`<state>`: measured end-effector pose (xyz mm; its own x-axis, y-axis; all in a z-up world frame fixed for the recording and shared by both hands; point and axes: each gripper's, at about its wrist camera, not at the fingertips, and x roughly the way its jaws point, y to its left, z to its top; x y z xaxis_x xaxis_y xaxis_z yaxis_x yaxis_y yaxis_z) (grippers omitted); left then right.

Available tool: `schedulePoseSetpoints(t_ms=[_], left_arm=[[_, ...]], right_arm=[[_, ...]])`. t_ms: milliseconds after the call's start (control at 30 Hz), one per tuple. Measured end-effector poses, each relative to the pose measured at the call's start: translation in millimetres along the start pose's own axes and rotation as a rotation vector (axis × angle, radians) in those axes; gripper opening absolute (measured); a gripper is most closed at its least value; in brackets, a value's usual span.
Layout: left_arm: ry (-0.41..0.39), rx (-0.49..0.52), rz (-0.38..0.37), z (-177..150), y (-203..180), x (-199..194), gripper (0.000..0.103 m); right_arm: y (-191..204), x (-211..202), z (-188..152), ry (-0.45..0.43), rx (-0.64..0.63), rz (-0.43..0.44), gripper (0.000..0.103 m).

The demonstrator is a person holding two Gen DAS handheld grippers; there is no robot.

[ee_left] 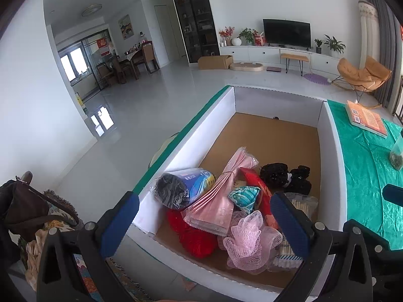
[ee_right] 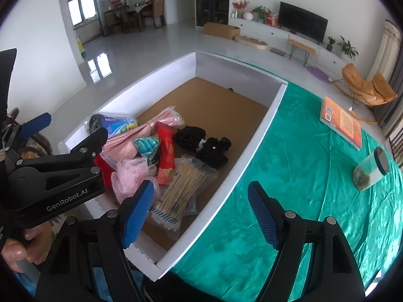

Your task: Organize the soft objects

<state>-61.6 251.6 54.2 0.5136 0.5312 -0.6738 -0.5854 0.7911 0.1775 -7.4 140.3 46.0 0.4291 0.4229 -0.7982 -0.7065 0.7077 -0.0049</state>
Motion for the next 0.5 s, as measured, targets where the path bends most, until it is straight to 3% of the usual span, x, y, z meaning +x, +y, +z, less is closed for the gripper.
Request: schedulePoseSetpoints(t_ms=[500], left_arm=[[0.007, -0.002, 0.013, -2.7, 3.0, 3.5, 0.103]], right_arm=[[5.5, 2.7, -1.7, 0.009, -0.014, -0.004, 0.08]])
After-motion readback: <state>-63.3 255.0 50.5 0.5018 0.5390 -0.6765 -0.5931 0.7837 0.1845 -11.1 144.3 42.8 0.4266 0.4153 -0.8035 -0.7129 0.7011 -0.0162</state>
